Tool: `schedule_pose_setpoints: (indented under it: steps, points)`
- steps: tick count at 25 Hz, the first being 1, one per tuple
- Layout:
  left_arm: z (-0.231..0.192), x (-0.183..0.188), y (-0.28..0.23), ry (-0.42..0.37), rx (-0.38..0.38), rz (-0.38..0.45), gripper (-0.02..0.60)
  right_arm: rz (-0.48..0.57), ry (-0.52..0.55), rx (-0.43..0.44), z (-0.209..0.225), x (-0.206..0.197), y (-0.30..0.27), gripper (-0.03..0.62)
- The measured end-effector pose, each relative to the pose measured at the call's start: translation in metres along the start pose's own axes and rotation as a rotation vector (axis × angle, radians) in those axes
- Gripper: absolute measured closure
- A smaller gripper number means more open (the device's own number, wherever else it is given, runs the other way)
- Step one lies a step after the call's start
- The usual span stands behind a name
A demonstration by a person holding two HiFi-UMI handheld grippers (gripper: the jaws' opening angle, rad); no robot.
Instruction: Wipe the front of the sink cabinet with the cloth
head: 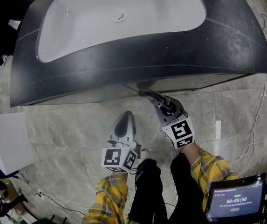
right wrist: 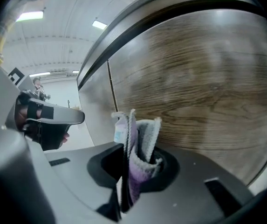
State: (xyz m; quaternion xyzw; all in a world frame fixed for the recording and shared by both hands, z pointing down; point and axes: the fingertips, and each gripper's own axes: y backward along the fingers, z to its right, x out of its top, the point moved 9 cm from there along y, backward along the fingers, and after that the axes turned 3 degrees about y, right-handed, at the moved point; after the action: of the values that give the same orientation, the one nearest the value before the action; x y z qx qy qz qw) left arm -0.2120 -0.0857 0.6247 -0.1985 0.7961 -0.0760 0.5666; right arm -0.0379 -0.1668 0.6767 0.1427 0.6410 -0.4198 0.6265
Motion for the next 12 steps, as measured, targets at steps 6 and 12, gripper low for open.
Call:
schedule_pose_setpoints:
  steps: [6, 12]
  points:
    - [0.022, -0.001, -0.011, -0.022, -0.042, -0.018, 0.575, 0.003, -0.017, -0.012, 0.015, 0.000, 0.013, 0.551]
    - [0.057, -0.004, -0.030, -0.026, -0.074, -0.045, 0.575, 0.002, -0.019, -0.032, 0.040, -0.002, 0.040, 0.550]
